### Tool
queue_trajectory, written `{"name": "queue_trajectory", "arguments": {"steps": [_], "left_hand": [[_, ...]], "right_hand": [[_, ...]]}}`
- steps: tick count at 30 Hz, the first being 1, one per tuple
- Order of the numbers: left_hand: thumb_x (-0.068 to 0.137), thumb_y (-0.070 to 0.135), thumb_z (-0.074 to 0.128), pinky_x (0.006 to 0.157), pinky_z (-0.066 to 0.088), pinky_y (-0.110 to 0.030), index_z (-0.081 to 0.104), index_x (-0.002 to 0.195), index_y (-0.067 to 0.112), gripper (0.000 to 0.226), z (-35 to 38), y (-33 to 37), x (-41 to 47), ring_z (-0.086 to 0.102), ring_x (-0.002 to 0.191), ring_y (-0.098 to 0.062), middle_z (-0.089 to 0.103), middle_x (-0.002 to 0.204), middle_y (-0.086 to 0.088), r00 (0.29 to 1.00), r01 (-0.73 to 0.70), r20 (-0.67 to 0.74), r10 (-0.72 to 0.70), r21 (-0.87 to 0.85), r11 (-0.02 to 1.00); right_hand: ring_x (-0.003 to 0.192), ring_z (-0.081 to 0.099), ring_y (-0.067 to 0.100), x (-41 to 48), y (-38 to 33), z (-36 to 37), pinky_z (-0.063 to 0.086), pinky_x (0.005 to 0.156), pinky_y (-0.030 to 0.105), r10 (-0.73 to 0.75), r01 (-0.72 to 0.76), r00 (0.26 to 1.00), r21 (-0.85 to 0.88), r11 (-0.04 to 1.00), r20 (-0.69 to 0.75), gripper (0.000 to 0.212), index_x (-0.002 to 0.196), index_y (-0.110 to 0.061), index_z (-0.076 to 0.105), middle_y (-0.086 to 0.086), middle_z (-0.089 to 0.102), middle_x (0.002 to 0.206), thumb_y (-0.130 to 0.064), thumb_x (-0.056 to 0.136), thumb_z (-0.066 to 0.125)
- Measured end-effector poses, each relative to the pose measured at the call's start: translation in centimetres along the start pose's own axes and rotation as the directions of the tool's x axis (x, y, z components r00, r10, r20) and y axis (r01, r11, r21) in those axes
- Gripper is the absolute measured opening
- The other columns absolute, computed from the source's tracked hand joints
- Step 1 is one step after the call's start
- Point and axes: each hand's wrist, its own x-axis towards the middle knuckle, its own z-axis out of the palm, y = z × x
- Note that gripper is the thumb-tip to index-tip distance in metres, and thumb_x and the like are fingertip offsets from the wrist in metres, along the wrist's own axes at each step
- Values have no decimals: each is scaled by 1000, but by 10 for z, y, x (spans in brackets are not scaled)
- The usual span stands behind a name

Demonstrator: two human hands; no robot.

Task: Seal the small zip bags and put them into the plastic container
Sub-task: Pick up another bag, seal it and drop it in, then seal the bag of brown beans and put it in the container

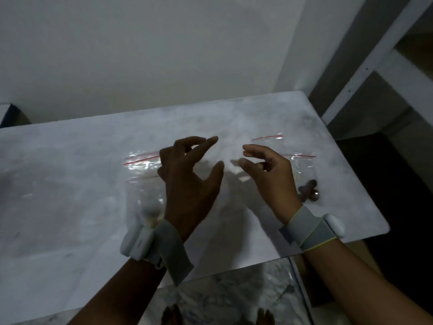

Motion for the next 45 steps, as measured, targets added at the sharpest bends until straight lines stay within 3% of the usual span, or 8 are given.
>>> {"name": "queue_trajectory", "arguments": {"steps": [8,17,20,24,28,35,40,45], "left_hand": [[84,40,73,96,48,-43,68,123,26,41,140,40,0,61,109,-20,66,119,-1,964,121,248,-97,-83,989],[75,61,70,92,49,-34,53,139,31,72,215,40,19,66,107,-23,70,119,1,898,285,326,-295,81,955],[74,57,74,89,52,-36,48,141,31,77,225,40,22,67,101,-21,71,112,0,872,363,347,-345,15,932],[77,24,83,69,57,-34,53,138,21,68,219,42,23,67,78,-17,71,94,-9,806,559,398,-437,-272,783],[74,8,79,69,51,-29,62,126,7,54,194,45,25,67,75,-18,70,84,-11,705,700,605,-370,-509,501],[73,30,79,77,52,-35,80,94,12,28,148,44,26,60,87,-25,75,90,-6,745,640,644,-173,-615,461],[85,39,72,61,47,-20,80,86,21,20,94,53,41,58,63,-5,70,69,11,890,346,450,-69,-570,745],[85,30,74,61,44,-16,80,85,15,17,54,67,55,57,64,-1,72,73,12,918,257,395,-5,-589,766]], "right_hand": [[96,70,17,32,65,-137,54,85,30,142,-160,952,-45,986,-270,18,99,-21,76,-3,75,100,-15,82,76],[105,63,24,68,107,-167,50,99,58,332,-341,933,-46,939,-135,49,128,-12,63,8,70,118,-27,82,71],[94,62,22,78,106,-168,54,94,40,342,-348,936,-62,936,-84,48,133,-10,60,6,69,122,-24,87,67],[60,64,-1,75,92,-168,48,48,14,300,-295,952,81,952,-58,26,119,-2,67,6,71,90,-13,95,62],[48,59,-4,61,71,-168,42,48,7,163,-146,983,175,974,-86,10,91,-1,76,2,72,72,-6,91,67],[44,53,-1,42,23,-156,39,43,12,46,-45,999,255,966,1,14,86,-8,78,3,76,77,-12,92,67],[45,49,0,30,-24,-132,38,44,15,16,-23,1000,294,956,27,12,84,-14,80,4,78,80,-15,90,70],[46,44,5,23,-51,-118,39,45,18,-4,-10,999,288,958,46,7,86,-17,81,3,78,81,-19,86,74]]}}
